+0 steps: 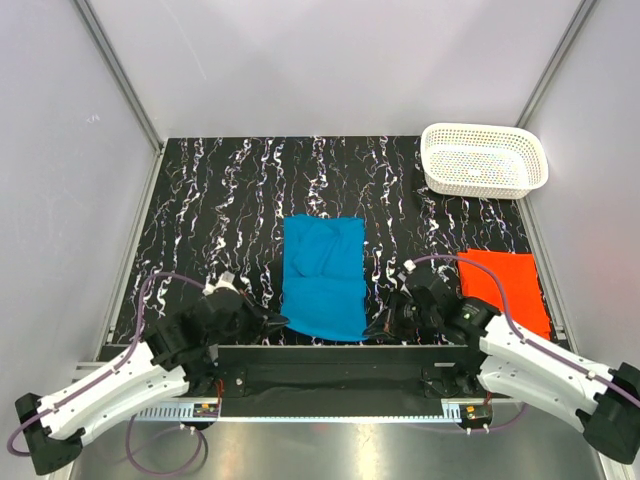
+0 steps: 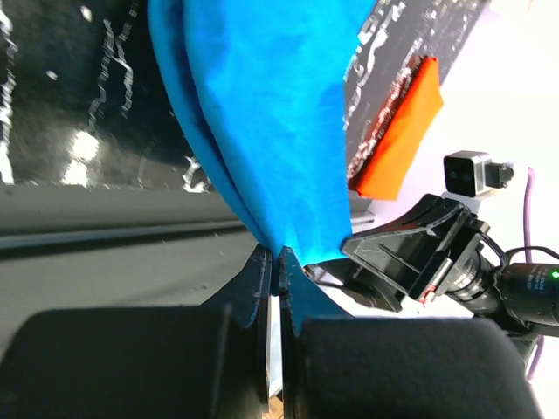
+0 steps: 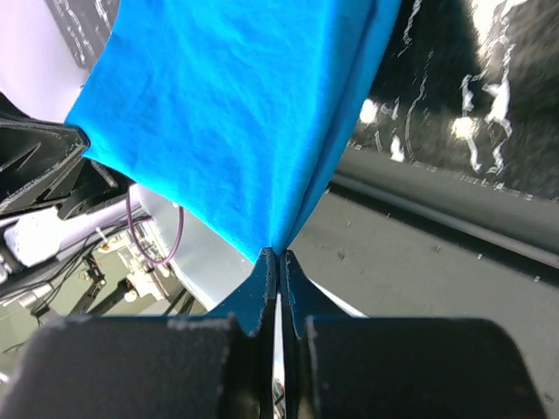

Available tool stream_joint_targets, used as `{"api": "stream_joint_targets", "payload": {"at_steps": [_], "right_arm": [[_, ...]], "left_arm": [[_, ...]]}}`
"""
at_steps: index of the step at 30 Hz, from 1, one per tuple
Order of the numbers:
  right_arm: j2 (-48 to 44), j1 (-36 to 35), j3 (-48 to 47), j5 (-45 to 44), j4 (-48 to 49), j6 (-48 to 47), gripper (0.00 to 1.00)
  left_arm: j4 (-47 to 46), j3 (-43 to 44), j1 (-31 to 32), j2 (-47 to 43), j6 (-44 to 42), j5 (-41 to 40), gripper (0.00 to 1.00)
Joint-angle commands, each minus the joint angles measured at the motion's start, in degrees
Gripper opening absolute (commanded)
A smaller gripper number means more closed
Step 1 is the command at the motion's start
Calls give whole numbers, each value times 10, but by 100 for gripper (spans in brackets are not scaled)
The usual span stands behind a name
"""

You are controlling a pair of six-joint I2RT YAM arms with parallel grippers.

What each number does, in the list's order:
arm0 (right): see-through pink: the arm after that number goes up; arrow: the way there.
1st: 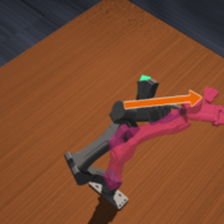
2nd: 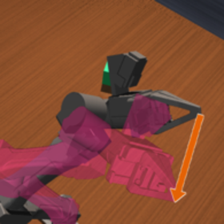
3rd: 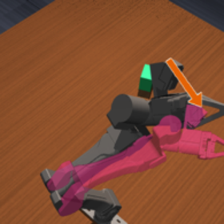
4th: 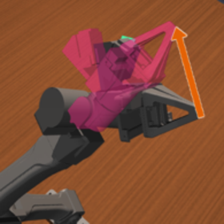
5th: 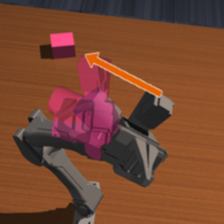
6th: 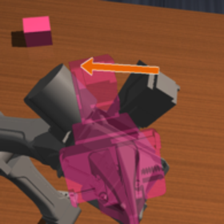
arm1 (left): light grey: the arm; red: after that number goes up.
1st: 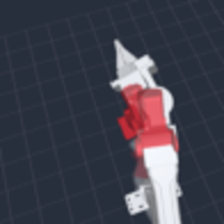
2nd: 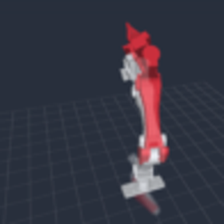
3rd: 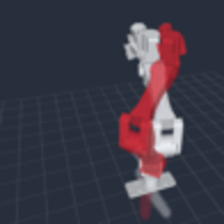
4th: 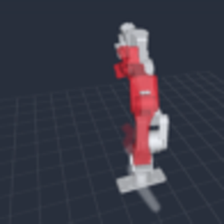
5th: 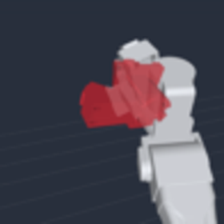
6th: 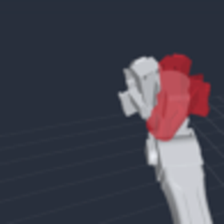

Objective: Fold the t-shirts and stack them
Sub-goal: Fold the tshirt

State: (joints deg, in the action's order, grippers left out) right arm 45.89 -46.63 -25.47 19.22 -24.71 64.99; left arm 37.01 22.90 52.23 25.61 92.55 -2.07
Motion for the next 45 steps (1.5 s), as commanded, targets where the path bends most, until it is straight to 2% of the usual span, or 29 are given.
{"api": "stream_joint_targets", "payload": {"at_steps": [1,4,8,13,16,18,22,25,36,45], "right_arm": [[-27,-21,-37,-25,-45,15,0],[-43,-26,-52,-29,-68,13,0],[-39,-25,-90,-31,-77,12,0],[16,-24,-190,-44,-105,-42,0],[67,4,-242,-35,-126,-85,0],[97,48,-258,-5,-130,-97,0],[133,108,-266,36,-125,-123,0],[174,134,-282,61,-117,-146,0],[307,200,-353,100,-104,-186,0],[392,239,-409,133,-104,-201,0]], "left_arm": [[36,43,20,-7,18,-50,0],[55,72,31,-8,17,-65,0],[55,117,31,40,7,-66,0],[59,207,31,105,-39,-114,0],[60,257,9,139,-61,-130,0],[49,274,-25,174,-106,-110,0],[26,319,-154,263,-203,16,0],[8,344,-207,320,-250,67,0],[-33,426,-313,489,-340,164,0],[-59,505,-355,599,-376,228,0]]}}
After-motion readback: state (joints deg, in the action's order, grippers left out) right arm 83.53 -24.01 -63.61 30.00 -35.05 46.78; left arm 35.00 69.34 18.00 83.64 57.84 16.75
